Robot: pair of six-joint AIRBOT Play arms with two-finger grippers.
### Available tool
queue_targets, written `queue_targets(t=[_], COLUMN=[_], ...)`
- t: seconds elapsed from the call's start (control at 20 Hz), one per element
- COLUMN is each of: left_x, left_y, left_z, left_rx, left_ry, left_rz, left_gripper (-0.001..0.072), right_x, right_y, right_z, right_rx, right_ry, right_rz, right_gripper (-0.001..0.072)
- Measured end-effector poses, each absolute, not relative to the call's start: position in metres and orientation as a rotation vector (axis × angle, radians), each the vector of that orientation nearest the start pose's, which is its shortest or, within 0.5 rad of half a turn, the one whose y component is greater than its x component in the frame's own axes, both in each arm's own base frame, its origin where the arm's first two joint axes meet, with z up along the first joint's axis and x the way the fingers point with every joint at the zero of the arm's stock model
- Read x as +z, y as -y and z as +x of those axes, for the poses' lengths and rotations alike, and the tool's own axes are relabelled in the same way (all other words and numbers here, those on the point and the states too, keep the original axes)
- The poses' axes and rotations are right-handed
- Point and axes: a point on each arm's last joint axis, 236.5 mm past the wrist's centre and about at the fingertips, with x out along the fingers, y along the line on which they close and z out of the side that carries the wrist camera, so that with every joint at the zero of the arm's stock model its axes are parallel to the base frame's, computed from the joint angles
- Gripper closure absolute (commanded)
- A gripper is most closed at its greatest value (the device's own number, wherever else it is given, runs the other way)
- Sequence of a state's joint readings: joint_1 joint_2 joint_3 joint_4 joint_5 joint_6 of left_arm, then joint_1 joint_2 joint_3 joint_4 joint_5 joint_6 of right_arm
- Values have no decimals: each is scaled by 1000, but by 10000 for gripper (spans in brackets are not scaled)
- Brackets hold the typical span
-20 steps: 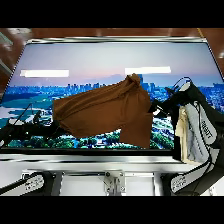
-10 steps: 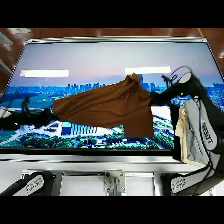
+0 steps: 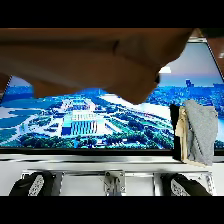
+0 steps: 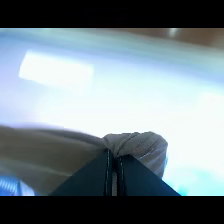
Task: Fold the shirts.
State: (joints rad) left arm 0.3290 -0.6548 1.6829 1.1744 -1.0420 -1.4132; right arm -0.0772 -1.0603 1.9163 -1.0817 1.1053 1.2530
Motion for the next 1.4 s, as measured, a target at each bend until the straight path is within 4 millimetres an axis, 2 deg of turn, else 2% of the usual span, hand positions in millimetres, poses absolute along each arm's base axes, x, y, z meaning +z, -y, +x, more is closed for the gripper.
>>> queue_targets(t=[0.05, 0.1, 0.15, 0.2, 0.3, 0.4, 0.55, 0.7, 0.85, 1.0, 1.15, 1.25, 1.4], left_x=[518, 539, 552, 557, 550, 531, 500, 466, 425, 370, 309, 269, 215], left_y=[-2, -3, -3, -2, -3, -6, -13, -24, -32, -40, -45, -46, -46], left_z=[217, 190, 168, 151, 134, 131, 143, 167, 192, 218, 250, 278, 332], left_rx=[34, 73, 101, 123, 151, 170, 186, 197, 193, 182, 156, 127, 72], left_ry=[115, 185, 232, 250, 218, 142, 25, -89, -216, -371, -520, -602, -681], left_rz=[-13, 1, 5, 7, 0, -13, -28, -43, -42, -63, -109, -158, -248], left_gripper=[670, 670, 670, 670, 670, 670, 670, 670, 670, 670, 670, 669, 669], right_x=[478, 505, 520, 526, 516, 495, 460, 429, 390, 345, 293, 245, 174], right_y=[-65, -59, -54, -50, -41, -36, -30, -26, -22, -20, -19, -20, -22], right_z=[345, 314, 286, 262, 230, 210, 202, 209, 222, 246, 284, 321, 384], right_rx=[324, 281, 249, 220, 173, 147, 128, 121, 113, 111, 113, 118, 117], right_ry=[-80, 0, 44, 57, 4, -83, -235, -377, -565, -748, -893, -977, -1027], right_rz=[-56, -71, -78, -82, -88, -85, -72, -54, -17, 24, 65, 101, 146], right_gripper=[648, 648, 648, 648, 648, 648, 648, 648, 648, 648, 648, 648, 648])
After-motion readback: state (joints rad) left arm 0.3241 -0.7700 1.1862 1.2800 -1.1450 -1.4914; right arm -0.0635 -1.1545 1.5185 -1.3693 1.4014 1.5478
